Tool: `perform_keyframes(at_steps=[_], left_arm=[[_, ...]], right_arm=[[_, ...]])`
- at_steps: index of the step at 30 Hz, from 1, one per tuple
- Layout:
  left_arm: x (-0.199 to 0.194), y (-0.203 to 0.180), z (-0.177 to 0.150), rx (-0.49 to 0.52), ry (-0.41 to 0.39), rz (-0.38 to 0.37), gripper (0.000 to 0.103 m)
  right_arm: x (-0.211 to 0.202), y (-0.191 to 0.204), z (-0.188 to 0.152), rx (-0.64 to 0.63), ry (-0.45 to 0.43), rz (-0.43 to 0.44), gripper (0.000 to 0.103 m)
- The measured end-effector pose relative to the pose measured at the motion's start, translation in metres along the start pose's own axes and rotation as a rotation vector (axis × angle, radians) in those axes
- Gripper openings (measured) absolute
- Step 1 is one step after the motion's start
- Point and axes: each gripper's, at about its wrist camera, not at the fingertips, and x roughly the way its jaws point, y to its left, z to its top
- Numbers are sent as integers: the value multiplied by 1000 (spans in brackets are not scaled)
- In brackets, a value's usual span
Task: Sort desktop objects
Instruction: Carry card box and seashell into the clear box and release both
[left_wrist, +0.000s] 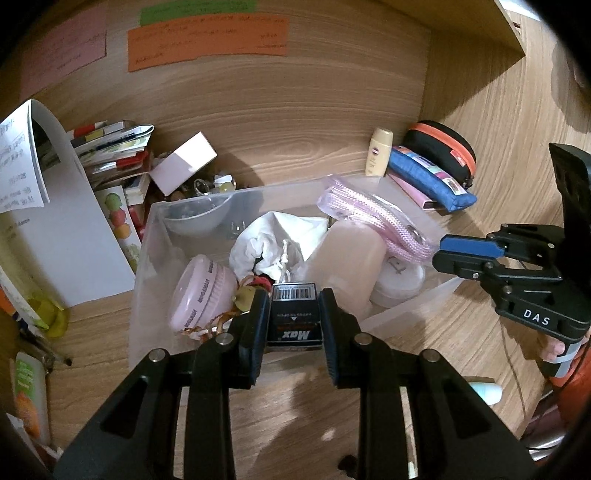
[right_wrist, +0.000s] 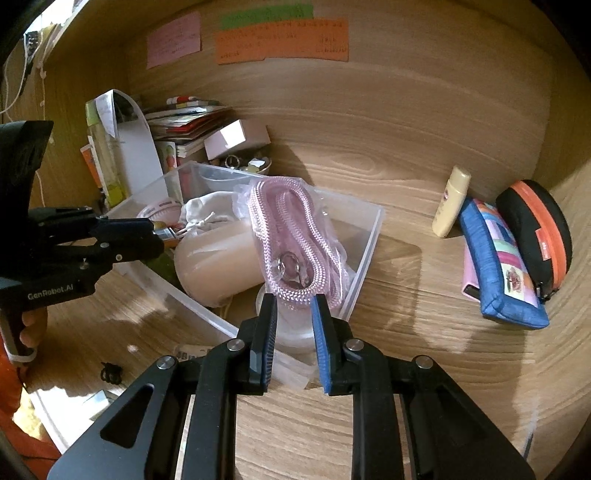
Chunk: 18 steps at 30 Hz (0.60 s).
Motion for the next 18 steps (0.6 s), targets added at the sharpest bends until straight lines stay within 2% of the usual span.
perform_keyframes(at_steps=[3, 8, 12, 18], left_arm=[[-1, -1, 1, 3, -1, 4, 29], [-5, -4, 1, 14, -14, 31, 42], [-15, -7, 1, 20, -35, 38, 48], [-34, -13, -1, 32, -89, 57, 69]], right_arm=[[-5, -1, -2, 14, -1, 5, 17], [-15, -1, -6, 30, -9, -1, 19], [-24, 1, -11, 36, -14, 2, 27], [-36, 3, -20, 39, -27, -5, 42]])
